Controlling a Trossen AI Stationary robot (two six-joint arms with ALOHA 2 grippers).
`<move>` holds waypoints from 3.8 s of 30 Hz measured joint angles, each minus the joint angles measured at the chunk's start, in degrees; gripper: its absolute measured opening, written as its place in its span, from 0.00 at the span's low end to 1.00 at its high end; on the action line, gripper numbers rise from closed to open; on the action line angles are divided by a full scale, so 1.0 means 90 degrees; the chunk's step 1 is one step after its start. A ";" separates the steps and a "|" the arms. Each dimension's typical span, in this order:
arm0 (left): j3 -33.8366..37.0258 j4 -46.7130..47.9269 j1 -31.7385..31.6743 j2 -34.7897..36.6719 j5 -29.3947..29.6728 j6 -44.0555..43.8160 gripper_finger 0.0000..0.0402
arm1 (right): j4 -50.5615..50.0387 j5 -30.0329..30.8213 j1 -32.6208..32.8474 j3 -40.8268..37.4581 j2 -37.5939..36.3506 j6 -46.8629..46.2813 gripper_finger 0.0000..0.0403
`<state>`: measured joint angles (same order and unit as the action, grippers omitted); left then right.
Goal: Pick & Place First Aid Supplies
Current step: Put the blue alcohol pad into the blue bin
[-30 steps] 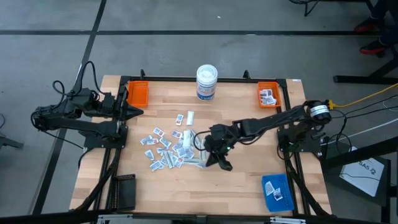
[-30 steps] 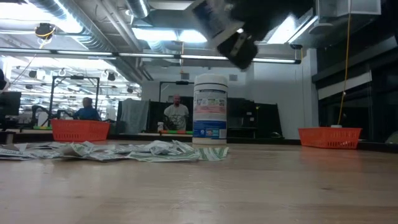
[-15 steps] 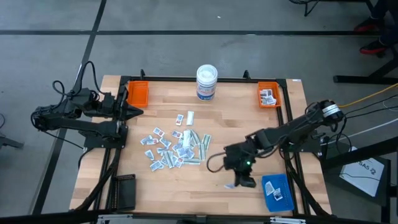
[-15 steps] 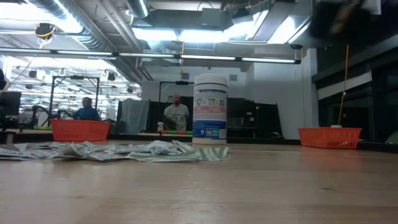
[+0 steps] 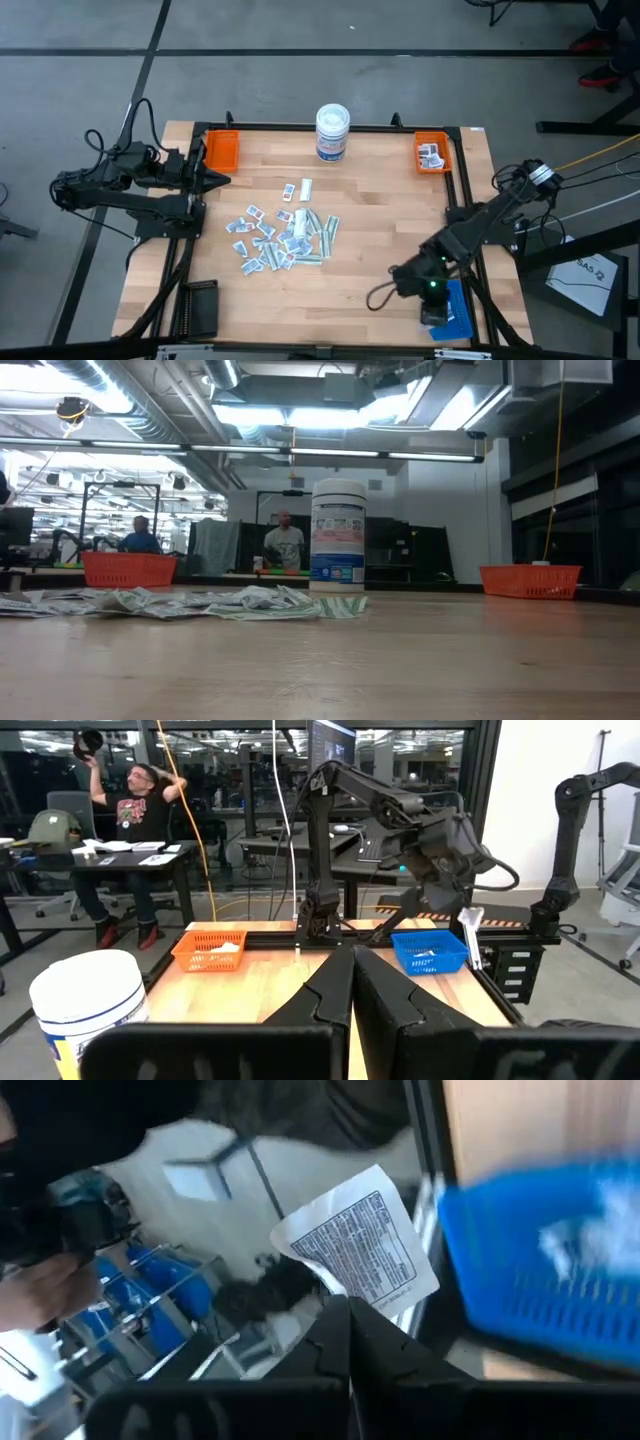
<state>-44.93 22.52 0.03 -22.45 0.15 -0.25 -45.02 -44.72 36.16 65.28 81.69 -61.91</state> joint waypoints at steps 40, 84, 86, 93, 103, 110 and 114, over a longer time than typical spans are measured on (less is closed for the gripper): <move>0.0000 0.0000 -0.0002 -0.0001 -0.0001 0.0000 0.01 | -0.2067 0.1702 0.0545 0.0000 -0.0017 -0.1275 0.34; 0.0000 0.0000 -0.0002 -0.0001 0.0002 0.0000 0.01 | 0.3117 0.5750 -0.1888 0.0002 0.1626 0.7839 0.34; 0.0000 0.0000 -0.0002 -0.0001 0.0001 0.0000 0.01 | 0.3561 0.5742 -0.1930 0.0002 0.1791 0.8200 0.34; 0.0000 0.0000 -0.0001 0.0001 0.0002 0.0000 0.01 | 0.4804 0.5840 -0.2123 0.0002 0.2346 0.9063 0.34; 0.0000 0.0000 -0.0001 0.0000 0.0001 0.0000 0.01 | 0.6130 0.5859 -0.2460 0.0002 0.3267 0.9751 0.34; 0.0000 0.0000 0.0000 -0.0001 0.0001 0.0000 0.01 | 0.6238 0.5852 -0.2462 0.0051 0.3564 0.9933 0.34; 0.0000 0.0000 -0.0002 0.0000 0.0001 0.0001 0.01 | 0.6379 0.5800 -0.2462 0.0053 0.3686 0.9938 0.34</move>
<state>-44.93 22.52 0.01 -22.45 0.16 -0.24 12.40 7.48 14.00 65.75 114.86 27.53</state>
